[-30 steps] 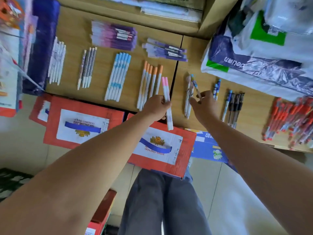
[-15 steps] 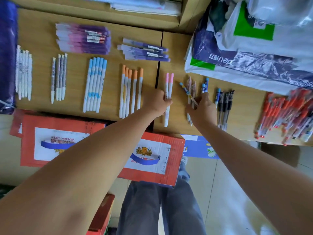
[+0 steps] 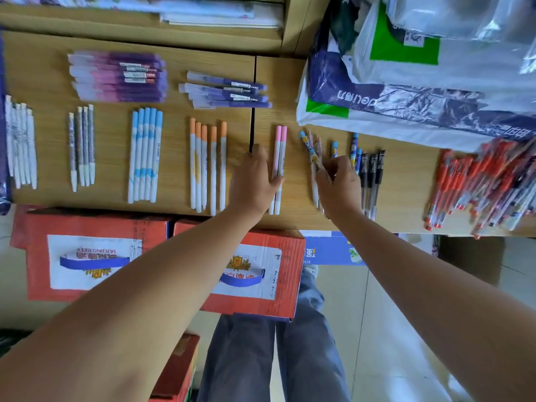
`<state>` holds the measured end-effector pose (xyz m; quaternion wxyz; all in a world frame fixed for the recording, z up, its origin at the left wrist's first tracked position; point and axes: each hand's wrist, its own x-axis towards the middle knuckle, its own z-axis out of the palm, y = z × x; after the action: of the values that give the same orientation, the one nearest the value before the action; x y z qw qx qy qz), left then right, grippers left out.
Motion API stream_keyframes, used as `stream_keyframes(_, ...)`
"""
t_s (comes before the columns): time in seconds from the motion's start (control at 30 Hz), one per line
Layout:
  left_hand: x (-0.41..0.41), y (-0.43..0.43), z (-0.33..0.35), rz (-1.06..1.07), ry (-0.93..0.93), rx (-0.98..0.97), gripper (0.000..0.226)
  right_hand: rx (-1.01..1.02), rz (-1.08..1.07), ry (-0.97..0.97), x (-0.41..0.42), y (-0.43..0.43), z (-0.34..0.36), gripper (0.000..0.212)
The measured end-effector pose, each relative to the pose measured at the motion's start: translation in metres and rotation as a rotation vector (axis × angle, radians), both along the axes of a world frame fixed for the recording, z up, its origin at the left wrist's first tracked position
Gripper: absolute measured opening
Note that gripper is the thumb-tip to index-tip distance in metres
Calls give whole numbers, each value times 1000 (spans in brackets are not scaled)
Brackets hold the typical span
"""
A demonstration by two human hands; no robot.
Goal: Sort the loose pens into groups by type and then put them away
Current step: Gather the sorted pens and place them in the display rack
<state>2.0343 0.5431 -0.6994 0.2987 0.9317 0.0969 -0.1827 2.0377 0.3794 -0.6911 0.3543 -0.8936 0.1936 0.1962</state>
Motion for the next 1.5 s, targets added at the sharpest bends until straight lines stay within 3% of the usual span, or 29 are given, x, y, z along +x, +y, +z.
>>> stream_keyframes(0.17,0,-7,1,-21,42,-24,38,-52,19,-33,2,-4,-1,13)
stream_keyframes(0.33,2,-3,4,-10,77,-21,32,39,-52,-33,4,-8,-2,7)
stream_keyframes(0.53,-1,1,13,-67,8,-79,20,76,-77,-29,1,-14,7,10)
stream_keyframes(0.9,0,-38,12,-386,-139,45,42,-60,-38,-14,-14,-50,2,10)
stream_keyframes(1.1,-3,-44,4,-434,-173,83,44,-136,-8,31,-6,-38,-8,24)
stream_keyframes(1.33,-1,-47,5,-426,-211,65,36,-243,-72,-111,-16,-52,0,31)
stream_keyframes(1.5,3,-55,7,-418,-190,42,26,-292,-54,-9,-24,-77,-4,43)
